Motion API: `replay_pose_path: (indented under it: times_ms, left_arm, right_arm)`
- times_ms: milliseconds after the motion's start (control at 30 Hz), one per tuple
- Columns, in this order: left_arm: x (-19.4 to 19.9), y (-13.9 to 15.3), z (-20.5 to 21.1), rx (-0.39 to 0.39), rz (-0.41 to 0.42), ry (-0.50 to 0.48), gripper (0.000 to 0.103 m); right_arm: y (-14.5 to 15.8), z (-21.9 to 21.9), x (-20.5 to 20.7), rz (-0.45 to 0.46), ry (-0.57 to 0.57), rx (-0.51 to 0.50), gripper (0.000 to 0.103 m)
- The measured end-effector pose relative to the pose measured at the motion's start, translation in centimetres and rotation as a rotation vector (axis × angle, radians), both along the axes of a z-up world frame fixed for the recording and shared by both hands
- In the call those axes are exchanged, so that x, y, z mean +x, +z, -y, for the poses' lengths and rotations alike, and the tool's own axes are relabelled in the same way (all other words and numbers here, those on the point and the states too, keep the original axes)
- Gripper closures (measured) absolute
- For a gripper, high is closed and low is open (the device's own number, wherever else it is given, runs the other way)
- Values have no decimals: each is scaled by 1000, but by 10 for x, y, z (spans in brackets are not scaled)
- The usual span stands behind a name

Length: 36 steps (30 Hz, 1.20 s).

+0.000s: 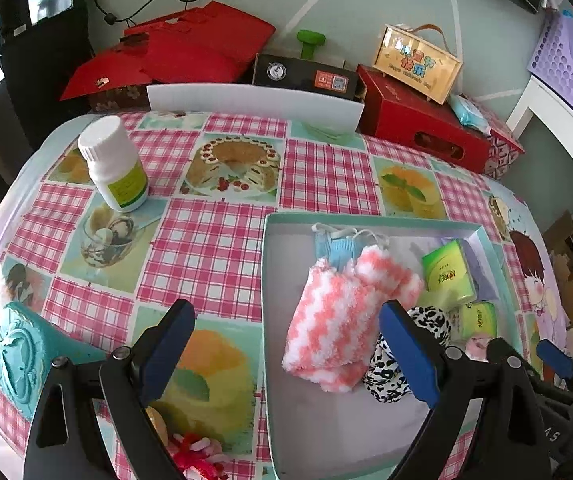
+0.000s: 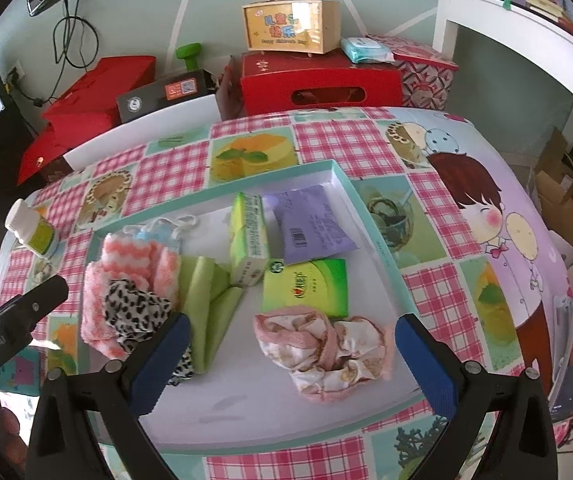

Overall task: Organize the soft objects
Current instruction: 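Move both tools back toward the gold compact and red hair tie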

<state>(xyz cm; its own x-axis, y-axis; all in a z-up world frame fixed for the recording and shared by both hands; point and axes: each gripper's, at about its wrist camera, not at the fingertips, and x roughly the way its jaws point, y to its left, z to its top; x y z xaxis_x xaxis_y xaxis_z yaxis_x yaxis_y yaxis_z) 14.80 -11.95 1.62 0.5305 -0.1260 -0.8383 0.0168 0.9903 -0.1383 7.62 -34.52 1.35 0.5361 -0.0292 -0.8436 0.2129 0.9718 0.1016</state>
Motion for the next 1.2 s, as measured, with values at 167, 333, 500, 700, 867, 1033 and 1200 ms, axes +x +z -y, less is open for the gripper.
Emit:
replay_pose_path:
  times_ms: [167, 333, 500, 700, 867, 1033, 1200]
  left_arm:
    - [-14, 2, -4, -3, 15, 24, 9]
    - [-35, -9, -20, -47, -23, 96, 9]
    - [-51, -13, -27, -41, -44, 108, 9]
    - [-68, -11, -35, -21, -40, 112, 9]
    - [-80, -7, -50, -15, -31, 141, 9]
    - [-91, -6, -67, -8, -24, 184, 9]
    - [-99, -7, -83, 0, -21, 227, 9]
  right_arm:
    - [6, -1, -2, 14, 11, -13, 0]
    - [14, 2, -7, 34, 1, 0, 0]
    - [24, -3, -13, 59, 8, -5, 0]
    - [30, -20, -22, 75, 50, -3, 0]
    - [27, -42, -31, 71, 110, 0, 0]
    - [25, -65, -39, 70, 175, 4, 0]
    - [22, -85, -41, 72, 238, 6, 0]
